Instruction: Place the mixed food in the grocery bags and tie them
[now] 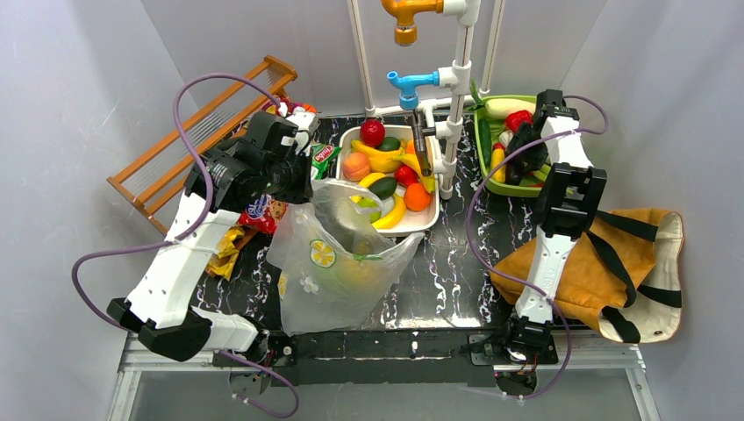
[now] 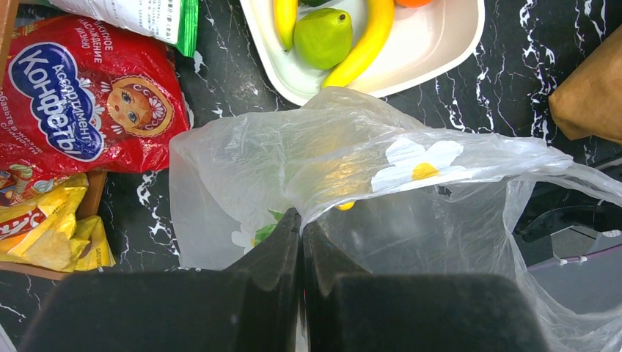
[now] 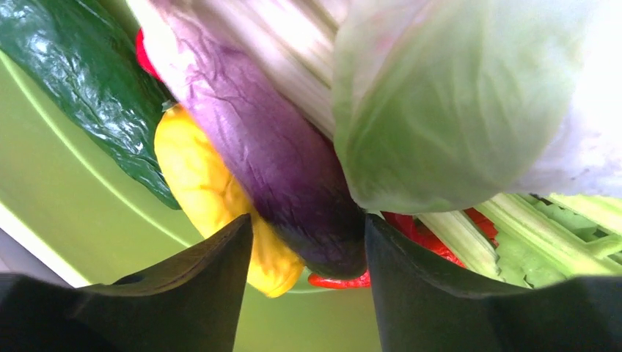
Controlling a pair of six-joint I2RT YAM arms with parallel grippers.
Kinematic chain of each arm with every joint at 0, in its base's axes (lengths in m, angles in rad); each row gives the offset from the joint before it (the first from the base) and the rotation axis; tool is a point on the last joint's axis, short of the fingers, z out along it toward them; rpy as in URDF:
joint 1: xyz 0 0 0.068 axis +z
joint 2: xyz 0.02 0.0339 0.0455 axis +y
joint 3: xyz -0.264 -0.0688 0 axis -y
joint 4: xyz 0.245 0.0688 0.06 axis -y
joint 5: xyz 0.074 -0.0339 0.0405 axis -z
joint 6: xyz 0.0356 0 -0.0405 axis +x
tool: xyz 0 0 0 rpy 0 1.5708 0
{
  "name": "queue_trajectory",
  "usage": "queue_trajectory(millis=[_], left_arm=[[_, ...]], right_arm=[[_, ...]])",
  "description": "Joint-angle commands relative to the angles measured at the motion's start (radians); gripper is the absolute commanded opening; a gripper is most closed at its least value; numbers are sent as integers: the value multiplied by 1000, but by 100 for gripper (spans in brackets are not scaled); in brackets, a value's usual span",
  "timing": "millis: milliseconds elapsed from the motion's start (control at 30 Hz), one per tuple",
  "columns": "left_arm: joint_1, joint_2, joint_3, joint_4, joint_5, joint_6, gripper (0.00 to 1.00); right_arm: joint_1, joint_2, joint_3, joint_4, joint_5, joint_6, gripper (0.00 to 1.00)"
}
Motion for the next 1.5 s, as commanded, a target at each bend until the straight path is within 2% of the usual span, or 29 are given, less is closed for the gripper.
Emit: queue_trajectory(millis=[0,67,100,300,433,567,933,1133,1300,1467], left_arm=[[9,3,34,-26,-26,17,0],[9,9,37,-29,-25,18,0],[10,12,39,-32,-24,19,0],[11,13,40,-28,-32,5,0],[12,16,37,-12,-36,-16,0],[13,24,40,6,-40,-39,0],[13,92,85,48,-21,-61,0],[13,84,45,97,-20,-88,0],[13,35,-30,177,7,-126,0],[13,-4,-60,193,16,-169,0]], right_arm=[[-6,28,-25,22,-27,14,61],[-5,30,-34,21,-32,15,60],[-5,33,-38,18,-34,14,57],[-5,39,-17,-3,-99,0,21],[-5,12,4,-28,-102,-8,15],[-4,-47,9,-39,-114,3,12],[14,-249,-20,-31,-154,58,12],[13,-336,-27,-69,-216,101,12],[13,-464,-85,-65,-238,117,12],[20,-660,-170,-41,-317,131,13]])
